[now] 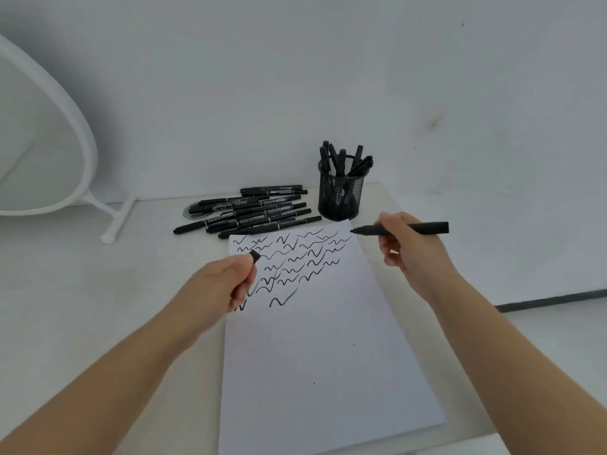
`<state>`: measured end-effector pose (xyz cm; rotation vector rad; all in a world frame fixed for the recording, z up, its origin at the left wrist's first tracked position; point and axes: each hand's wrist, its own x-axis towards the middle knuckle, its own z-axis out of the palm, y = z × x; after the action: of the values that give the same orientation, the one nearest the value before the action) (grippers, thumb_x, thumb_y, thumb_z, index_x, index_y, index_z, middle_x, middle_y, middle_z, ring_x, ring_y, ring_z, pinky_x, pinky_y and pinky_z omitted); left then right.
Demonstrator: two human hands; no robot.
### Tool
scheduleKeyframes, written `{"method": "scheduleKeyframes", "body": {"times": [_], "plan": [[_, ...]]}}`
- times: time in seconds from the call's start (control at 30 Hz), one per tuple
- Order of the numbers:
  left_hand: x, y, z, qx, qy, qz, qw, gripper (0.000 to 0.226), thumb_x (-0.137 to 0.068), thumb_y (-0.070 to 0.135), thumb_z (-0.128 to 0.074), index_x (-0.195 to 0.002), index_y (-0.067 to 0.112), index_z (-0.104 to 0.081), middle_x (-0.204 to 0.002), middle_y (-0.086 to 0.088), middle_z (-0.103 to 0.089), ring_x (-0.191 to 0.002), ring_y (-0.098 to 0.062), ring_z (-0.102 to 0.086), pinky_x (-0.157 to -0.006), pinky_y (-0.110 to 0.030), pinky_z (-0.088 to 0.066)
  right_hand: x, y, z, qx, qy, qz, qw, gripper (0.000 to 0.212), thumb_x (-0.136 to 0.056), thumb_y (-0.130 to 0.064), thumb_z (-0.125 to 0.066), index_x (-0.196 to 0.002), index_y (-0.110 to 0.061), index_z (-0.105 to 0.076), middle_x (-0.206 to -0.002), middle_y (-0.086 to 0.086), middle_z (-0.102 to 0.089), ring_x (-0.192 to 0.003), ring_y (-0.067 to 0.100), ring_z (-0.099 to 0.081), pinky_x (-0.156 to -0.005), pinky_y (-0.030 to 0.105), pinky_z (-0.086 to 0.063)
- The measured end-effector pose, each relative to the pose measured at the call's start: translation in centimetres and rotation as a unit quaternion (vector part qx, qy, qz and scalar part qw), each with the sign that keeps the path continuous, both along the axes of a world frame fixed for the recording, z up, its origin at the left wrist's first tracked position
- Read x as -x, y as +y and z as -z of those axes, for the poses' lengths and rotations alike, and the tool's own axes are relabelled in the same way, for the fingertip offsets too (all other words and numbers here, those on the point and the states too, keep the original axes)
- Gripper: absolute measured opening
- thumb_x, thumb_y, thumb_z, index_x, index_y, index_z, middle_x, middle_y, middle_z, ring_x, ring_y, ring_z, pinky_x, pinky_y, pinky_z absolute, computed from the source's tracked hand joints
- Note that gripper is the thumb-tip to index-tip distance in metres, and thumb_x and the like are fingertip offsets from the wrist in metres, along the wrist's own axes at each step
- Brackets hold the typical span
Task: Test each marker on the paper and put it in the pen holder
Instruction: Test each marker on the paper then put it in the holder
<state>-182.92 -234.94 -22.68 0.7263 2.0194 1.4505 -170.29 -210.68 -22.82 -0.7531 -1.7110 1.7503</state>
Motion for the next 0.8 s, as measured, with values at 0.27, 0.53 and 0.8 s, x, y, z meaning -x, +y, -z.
{"method": "scheduleKeyframes", "body": {"times": [0.27, 0.53, 0.8], "plan": [[-1.2, 2.1, 2.7, 0.033, 0.276, 0.007, 0.961, 0.032, -0.091, 0.045, -0.037, -0.069, 0.025, -0.048, -0.056, 0.015, -0.058, -0.052, -0.004, -0.052, -0.05, -0.017, -0.036, 1.1, -1.3, 2.6, -0.067, 0.004, 0.027, 0.997, 0.016, -0.084, -0.011, -0.061, -0.07, -0.016, -0.059, -0.055, -0.003, -0.059, -0.048, 0.005, -0.051, -0.047, 0.015, -0.038], [-1.0, 1.4, 3.3, 0.06, 0.344, 0.066, 0.935, 0.032, -0.087, 0.046, -0.031, -0.08, 0.028, -0.057, -0.069, 0.013, -0.055, -0.074, -0.003, -0.048, -0.059, -0.02, -0.034, 1.8, 0.4, 3.7, -0.151, -0.059, 0.078, 0.984, 0.019, -0.082, -0.016, -0.059, -0.064, -0.02, -0.052, -0.047, -0.007, -0.056, -0.045, 0.002, -0.05, -0.047, 0.01, -0.037], [-1.2, 1.5, 3.3, 0.084, 0.38, 0.087, 0.917, 0.044, -0.085, 0.054, -0.026, -0.088, 0.023, -0.057, -0.074, 0.007, -0.05, -0.081, 0.001, -0.043, -0.065, -0.022, -0.038, 2.2, 0.3, 4.0, -0.205, -0.075, 0.045, 0.975, 0.021, -0.082, -0.02, -0.061, -0.063, -0.024, -0.053, -0.048, -0.01, -0.059, -0.048, -0.001, -0.05, -0.046, 0.01, -0.035]]}}
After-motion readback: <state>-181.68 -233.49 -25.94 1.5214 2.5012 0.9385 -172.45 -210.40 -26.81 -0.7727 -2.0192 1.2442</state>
